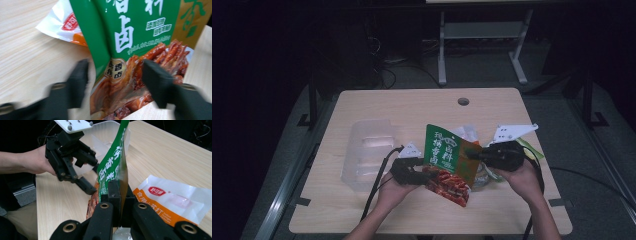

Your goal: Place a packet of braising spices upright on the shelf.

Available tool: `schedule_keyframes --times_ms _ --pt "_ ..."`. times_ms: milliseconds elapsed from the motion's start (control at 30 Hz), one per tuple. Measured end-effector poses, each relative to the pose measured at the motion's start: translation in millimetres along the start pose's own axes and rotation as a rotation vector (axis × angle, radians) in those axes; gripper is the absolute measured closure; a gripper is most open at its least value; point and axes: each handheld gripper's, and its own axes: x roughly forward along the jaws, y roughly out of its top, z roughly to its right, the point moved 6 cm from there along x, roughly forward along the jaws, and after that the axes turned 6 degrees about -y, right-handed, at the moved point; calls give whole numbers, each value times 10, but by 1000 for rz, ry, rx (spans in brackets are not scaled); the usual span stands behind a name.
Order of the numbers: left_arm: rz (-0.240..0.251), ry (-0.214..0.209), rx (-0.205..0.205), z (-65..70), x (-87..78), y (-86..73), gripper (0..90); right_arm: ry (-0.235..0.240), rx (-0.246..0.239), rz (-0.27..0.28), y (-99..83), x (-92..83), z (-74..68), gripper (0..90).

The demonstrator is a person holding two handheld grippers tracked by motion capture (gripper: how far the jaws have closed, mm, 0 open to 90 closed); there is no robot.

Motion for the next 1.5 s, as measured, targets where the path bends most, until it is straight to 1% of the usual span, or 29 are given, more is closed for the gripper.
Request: schedule_keyframes --times_ms 67,100,133,167,200,233,267,300,333,433,533,567,633,667,700,733,767,833,900,933,1000,1133,1167,1233,1300,1333,1433,1467,1500 --pt "-12 2 9 8 0 -7 530 -5 6 0 -7 6 10 894" --pt "-2 4 7 17 -5 -4 591 -8 10 0 -12 9 14 894" --pt "-2 4 7 17 -5 -4 646 -12 8 -1 -19 11 26 894" --pt "5 2 7 15 -14 0 646 -12 8 -1 -19 11 26 894" --pt "11 -6 0 14 -24 2 687 -9 15 1 -25 9 30 894" --pt "14 -13 0 22 -32 2 764 -13 22 4 -41 7 46 894" --pt "10 -13 9 27 -39 1 785 -15 23 6 -45 7 49 894" --pt "10 -13 9 27 -39 1 809 -20 26 5 -49 6 53 894" --pt "15 -13 21 52 -49 -1 834 -25 28 5 -52 8 58 893" --pt "27 -12 26 83 -68 -17 871 -32 33 5 -57 12 69 891" --pt "38 -1 35 103 -84 -36 875 -38 58 7 -71 29 91 826" --pt "44 3 32 108 -87 -42 876 -38 62 4 -80 37 92 791" --pt "45 10 40 109 -90 -55 878 -28 72 1 -106 56 88 723" --pt "44 10 38 113 -93 -63 879 -25 79 -7 -129 76 91 683" --pt "49 13 35 119 -97 -68 879 -22 93 -17 -157 96 91 657" --pt "49 16 40 120 -105 -72 879 -14 100 -20 -192 124 97 654" --pt "52 15 35 129 -108 -75 879 -6 107 -32 -225 147 100 640" --pt "48 16 47 140 -124 -83 879 8 130 -50 -291 196 89 630" --pt "53 14 47 150 -135 -84 880 35 147 -87 -383 282 64 630" --pt "49 14 49 152 -143 -87 880 42 147 -100 -416 323 49 635" --pt "48 19 49 159 -145 -93 880 57 149 -111 -445 382 21 682" --pt "43 18 49 159 -163 -110 875 79 151 -92 -430 396 3 810" --pt "44 18 47 164 -166 -110 871 83 155 -89 -431 393 6 829" --pt "38 27 57 186 -185 -114 848 99 162 -86 -435 388 3 876" --pt "24 39 65 197 -208 -127 801 118 155 -79 -422 373 -26 891" --pt "23 40 61 210 -225 -136 758 123 149 -72 -413 364 -44 892" --pt "37 32 55 282 -308 -165 637 136 130 -59 -379 323 -128 896" --pt "44 32 59 310 -338 -174 606 138 121 -50 -354 303 -171 896" --pt "42 39 77 332 -371 -189 587 130 110 -43 -325 283 -206 897"
